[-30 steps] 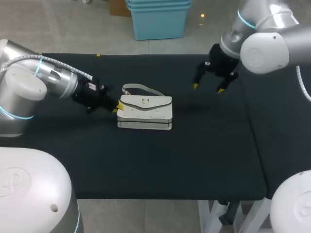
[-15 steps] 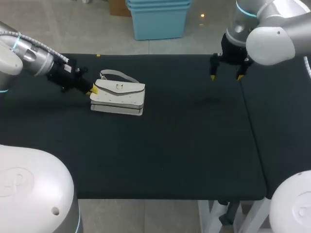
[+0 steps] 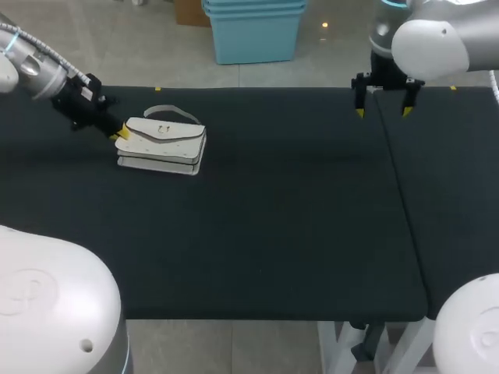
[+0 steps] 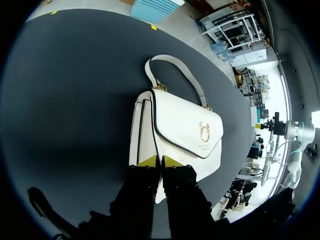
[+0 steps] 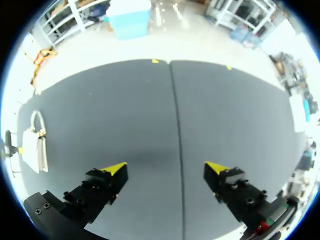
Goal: Pick up the bag, open it, inspect its contents, close it, and place it on the opposite side
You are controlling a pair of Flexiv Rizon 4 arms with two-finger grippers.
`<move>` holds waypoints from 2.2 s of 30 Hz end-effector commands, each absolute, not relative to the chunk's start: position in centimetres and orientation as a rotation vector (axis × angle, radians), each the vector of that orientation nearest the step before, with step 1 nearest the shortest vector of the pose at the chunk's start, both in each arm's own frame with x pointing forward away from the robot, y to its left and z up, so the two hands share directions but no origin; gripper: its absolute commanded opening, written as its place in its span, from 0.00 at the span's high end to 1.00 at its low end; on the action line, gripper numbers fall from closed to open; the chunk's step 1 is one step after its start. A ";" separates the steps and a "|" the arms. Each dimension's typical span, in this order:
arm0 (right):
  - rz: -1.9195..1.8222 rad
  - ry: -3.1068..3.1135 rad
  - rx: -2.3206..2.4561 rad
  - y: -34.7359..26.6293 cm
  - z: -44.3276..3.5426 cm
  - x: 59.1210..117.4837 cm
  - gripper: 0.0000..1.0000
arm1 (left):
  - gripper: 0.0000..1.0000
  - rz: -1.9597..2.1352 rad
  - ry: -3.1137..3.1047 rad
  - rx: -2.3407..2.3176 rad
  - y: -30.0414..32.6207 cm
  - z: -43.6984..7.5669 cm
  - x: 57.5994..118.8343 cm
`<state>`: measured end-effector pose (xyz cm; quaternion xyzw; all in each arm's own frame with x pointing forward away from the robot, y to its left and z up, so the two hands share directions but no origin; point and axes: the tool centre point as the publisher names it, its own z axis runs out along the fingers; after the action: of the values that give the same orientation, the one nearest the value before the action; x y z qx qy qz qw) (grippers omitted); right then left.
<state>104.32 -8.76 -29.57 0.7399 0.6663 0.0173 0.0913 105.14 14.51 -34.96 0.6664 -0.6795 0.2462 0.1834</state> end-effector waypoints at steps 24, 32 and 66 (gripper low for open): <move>0.035 1.978 2.201 -8.5 -29.5 104.7 0.00 | 1.00 0.560 -1.875 1.862 29.7 -36.3 117.3; 0.035 1.978 2.201 -8.5 -29.5 104.7 0.00 | 1.00 0.499 -1.899 1.858 30.5 -36.0 118.3; 0.035 1.978 2.201 -8.5 -29.5 104.7 0.00 | 0.00 0.436 -1.955 1.837 33.7 -34.2 117.7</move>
<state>104.63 -8.62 -29.53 0.7399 0.6665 0.0129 0.0900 117.59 33.41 -35.20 0.6890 -0.6595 0.2892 0.0825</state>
